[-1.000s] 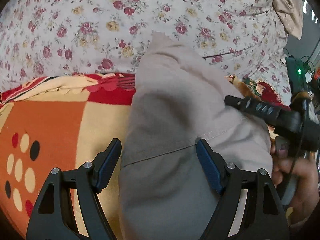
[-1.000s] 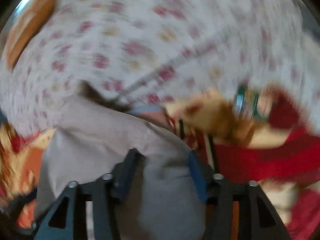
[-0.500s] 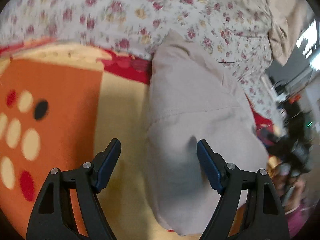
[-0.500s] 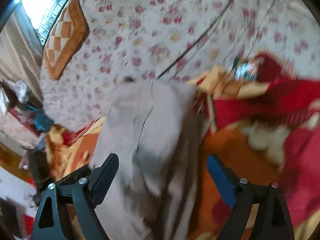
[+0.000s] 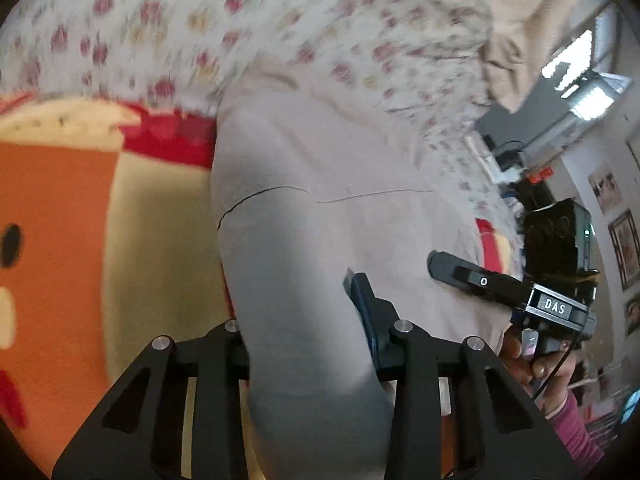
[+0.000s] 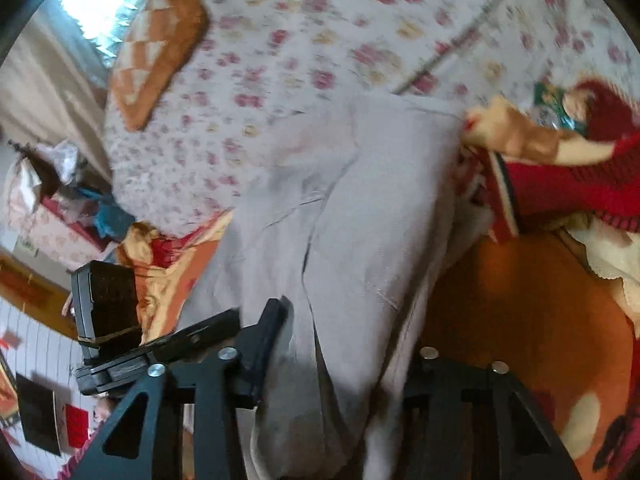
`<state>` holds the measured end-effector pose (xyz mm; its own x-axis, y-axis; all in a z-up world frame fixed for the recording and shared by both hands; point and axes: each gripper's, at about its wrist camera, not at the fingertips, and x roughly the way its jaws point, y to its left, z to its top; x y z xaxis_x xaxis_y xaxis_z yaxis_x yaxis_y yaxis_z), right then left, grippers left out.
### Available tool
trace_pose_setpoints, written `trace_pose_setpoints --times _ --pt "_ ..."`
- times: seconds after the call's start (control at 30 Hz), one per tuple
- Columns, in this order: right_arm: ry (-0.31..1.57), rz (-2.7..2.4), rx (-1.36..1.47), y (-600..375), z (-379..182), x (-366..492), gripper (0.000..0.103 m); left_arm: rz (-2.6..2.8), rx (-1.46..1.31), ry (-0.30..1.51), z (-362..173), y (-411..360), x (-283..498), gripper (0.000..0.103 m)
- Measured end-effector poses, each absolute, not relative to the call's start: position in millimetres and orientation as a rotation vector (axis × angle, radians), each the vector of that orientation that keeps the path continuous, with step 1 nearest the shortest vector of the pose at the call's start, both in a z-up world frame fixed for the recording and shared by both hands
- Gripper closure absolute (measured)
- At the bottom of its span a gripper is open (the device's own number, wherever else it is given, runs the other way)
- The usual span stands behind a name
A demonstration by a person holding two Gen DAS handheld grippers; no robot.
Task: Fold large clothes
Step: 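Lower the folded edge onto the bundle and open both tools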
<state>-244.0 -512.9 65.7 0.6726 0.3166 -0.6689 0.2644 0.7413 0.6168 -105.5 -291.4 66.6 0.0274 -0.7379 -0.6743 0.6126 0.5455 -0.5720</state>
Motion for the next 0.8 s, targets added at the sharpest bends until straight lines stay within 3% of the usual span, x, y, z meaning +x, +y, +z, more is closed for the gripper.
trace_pose_setpoints --times 0.17,0.3,0.4,0.5,0.63,0.8 --pt "0.791 0.148 0.734 -472 107 -265 0.06 -1.081 -0.111 1.036 119 -233 -138 0.07" --pt "0.78 0.245 0.758 -433 115 -285 0.06 -1.013 -0.032 1.008 124 -182 -180 0.069" --pt "0.851 0.233 0.712 -402 92 -289 0.053 -0.887 0.032 1.134 77 -166 -194 0.062" --pt "0.96 0.1 0.667 -391 62 -288 0.047 -0.799 -0.001 1.212 50 -154 -193 0.042" --pt "0.87 0.017 0.645 -396 91 -314 0.046 -0.671 0.028 1.054 80 -140 -199 0.039" --pt "0.787 -0.003 0.507 -374 137 -328 0.046 -0.641 0.069 1.01 89 -155 -198 0.036"
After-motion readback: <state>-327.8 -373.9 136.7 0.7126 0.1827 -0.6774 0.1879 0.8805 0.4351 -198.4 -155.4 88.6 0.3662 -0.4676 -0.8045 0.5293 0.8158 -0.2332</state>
